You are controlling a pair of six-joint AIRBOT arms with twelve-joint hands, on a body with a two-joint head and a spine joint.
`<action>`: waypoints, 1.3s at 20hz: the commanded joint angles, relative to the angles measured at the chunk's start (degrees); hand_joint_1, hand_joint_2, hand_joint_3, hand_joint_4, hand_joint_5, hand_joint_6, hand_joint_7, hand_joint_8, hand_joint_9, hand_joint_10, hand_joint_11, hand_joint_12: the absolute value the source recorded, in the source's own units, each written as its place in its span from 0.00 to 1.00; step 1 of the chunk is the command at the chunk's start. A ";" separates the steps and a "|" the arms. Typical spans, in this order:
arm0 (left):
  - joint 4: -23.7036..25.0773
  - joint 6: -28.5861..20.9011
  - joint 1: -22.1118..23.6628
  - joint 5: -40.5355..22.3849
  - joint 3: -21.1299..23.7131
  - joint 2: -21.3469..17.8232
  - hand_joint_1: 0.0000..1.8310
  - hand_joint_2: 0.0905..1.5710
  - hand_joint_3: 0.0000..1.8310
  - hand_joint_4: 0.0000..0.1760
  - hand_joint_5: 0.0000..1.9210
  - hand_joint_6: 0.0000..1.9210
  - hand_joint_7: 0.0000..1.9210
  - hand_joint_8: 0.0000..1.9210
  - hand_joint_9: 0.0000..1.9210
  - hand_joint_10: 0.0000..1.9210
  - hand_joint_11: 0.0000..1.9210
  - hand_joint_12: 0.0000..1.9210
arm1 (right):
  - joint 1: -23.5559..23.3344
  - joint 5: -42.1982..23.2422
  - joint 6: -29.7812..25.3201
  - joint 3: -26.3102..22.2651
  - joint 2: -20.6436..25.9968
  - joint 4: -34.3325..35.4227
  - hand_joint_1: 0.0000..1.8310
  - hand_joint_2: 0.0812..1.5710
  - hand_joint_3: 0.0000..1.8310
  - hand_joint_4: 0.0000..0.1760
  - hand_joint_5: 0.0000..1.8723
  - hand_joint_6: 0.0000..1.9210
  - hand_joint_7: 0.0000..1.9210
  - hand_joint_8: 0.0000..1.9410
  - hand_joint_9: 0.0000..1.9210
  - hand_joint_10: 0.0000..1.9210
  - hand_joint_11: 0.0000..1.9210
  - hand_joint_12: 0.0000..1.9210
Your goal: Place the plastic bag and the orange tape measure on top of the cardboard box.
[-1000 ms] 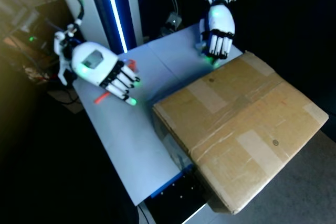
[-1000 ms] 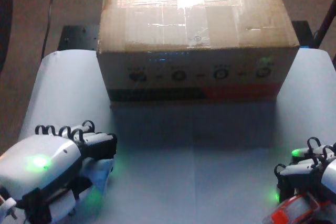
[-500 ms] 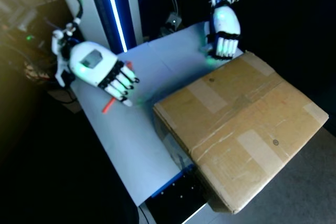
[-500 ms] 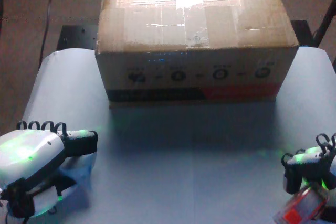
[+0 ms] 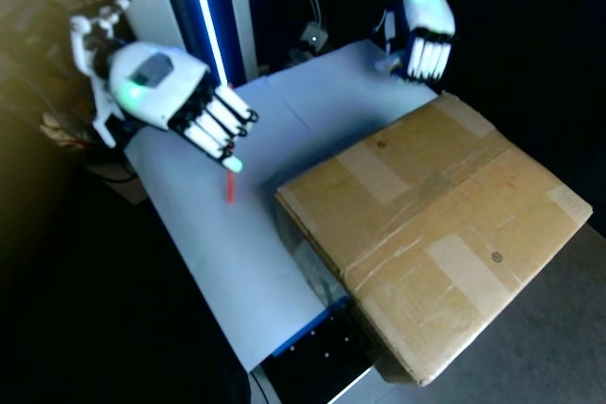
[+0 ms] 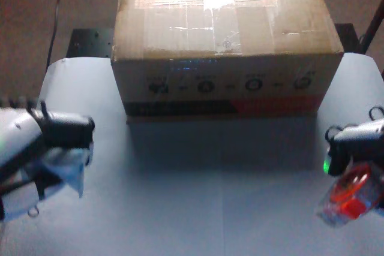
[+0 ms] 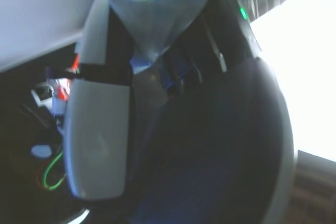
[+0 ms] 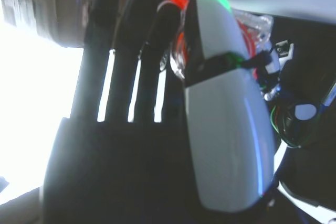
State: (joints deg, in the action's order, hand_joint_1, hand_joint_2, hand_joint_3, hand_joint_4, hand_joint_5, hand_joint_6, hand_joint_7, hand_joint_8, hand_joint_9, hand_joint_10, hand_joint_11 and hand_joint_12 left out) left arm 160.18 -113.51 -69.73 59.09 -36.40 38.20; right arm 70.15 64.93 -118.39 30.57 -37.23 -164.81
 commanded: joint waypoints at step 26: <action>12.40 -0.24 41.01 -8.20 -23.41 18.45 0.76 0.67 0.00 0.00 0.50 0.44 0.55 0.46 0.56 0.59 0.51 0.76 | -35.45 -7.33 -0.27 24.00 -10.93 -7.76 0.78 0.47 0.31 0.00 0.57 0.35 0.56 0.52 0.55 0.67 0.63 0.81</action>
State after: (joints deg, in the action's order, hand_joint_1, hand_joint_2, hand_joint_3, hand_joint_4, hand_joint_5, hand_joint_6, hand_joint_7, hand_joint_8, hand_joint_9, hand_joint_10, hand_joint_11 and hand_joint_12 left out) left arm 170.89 -113.71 -29.56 46.17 -59.81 56.62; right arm 35.09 51.86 -118.41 54.87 -48.38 -170.60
